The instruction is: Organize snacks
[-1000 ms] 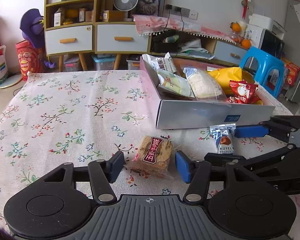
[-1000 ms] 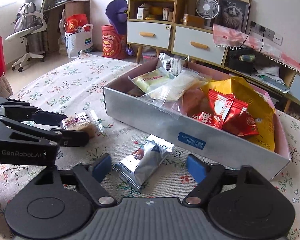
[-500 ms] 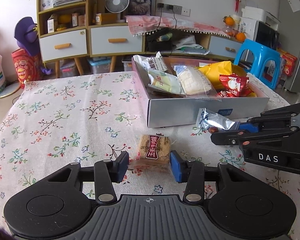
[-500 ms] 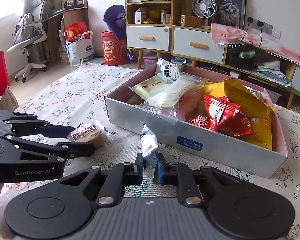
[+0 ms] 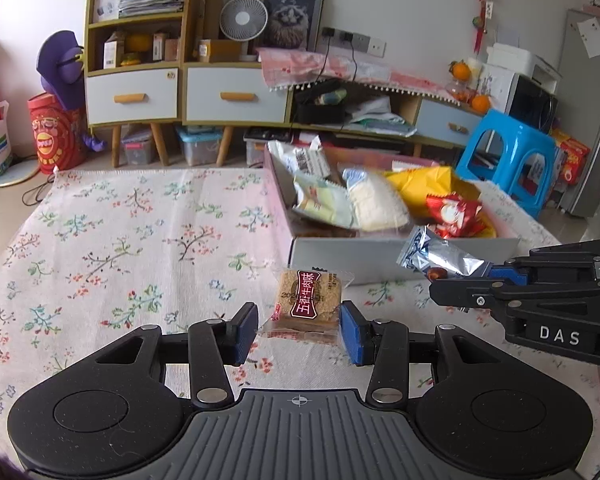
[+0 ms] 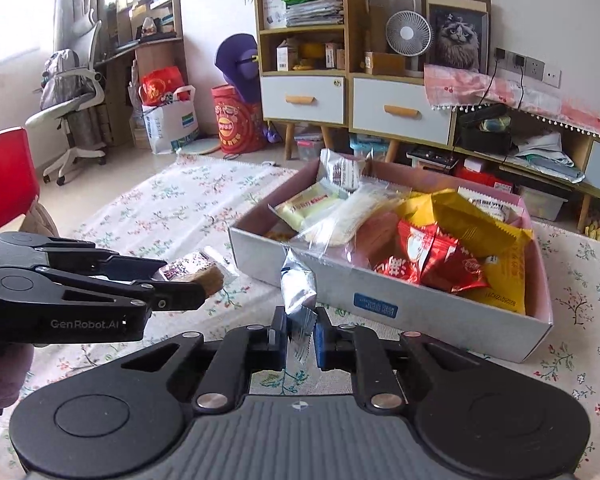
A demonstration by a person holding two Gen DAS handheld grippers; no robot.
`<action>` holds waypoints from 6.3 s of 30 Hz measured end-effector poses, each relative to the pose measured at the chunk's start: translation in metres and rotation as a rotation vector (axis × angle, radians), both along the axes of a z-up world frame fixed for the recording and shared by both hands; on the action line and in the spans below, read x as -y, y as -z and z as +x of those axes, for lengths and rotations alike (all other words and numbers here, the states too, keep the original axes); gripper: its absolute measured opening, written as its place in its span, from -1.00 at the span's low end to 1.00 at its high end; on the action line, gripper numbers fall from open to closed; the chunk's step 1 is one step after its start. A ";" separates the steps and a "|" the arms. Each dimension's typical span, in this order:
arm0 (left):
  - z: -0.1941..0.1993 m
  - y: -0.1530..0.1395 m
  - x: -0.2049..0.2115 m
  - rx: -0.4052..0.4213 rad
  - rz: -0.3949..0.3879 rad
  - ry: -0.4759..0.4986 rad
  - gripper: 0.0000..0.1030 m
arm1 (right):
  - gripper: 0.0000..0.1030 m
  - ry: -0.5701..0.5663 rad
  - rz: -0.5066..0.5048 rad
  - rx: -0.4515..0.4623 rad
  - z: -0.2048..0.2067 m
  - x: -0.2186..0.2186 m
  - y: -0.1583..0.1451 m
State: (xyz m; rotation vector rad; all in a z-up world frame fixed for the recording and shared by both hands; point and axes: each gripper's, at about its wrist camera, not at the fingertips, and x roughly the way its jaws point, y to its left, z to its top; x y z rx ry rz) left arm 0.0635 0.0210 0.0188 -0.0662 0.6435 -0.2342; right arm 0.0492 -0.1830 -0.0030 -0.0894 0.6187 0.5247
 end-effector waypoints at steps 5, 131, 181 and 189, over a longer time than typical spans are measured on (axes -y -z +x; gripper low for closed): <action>0.002 -0.009 0.002 -0.005 -0.027 -0.010 -0.19 | -0.96 0.024 0.041 0.028 0.002 0.006 -0.015; -0.078 -0.039 0.023 -0.212 0.170 -0.263 1.00 | 0.83 0.410 -0.045 -0.066 -0.090 0.028 -0.037; -0.079 -0.039 0.023 -0.211 0.175 -0.263 1.00 | 0.83 0.405 -0.059 -0.075 -0.091 0.026 -0.034; -0.079 -0.039 0.023 -0.212 0.175 -0.263 1.00 | 0.83 0.405 -0.060 -0.076 -0.091 0.026 -0.032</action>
